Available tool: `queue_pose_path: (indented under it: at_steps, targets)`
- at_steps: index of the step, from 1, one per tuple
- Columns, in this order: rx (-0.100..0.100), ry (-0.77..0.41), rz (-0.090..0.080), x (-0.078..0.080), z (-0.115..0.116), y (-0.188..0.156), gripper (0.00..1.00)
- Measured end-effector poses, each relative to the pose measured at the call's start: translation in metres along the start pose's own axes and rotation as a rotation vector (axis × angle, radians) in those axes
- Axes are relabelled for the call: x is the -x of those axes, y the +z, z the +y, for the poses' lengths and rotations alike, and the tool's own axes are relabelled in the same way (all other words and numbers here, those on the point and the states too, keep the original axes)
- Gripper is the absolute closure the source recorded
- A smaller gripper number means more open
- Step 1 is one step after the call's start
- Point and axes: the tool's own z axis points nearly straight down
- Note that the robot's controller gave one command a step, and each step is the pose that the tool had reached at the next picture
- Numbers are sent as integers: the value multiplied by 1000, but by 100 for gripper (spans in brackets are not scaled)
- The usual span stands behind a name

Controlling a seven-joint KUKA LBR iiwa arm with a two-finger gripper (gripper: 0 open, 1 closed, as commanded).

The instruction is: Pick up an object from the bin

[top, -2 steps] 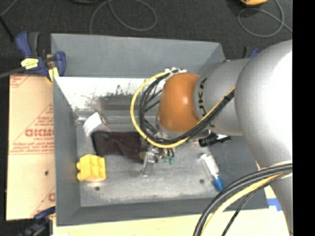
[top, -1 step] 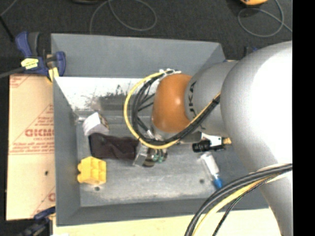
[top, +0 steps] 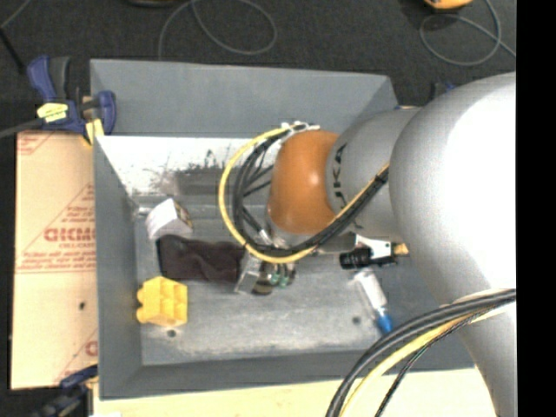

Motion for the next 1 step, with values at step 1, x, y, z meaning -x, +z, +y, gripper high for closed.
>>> queue_pose_path:
  at_steps: [1]
  targets:
    - [-2,-19,4,-2,5,-25,100]
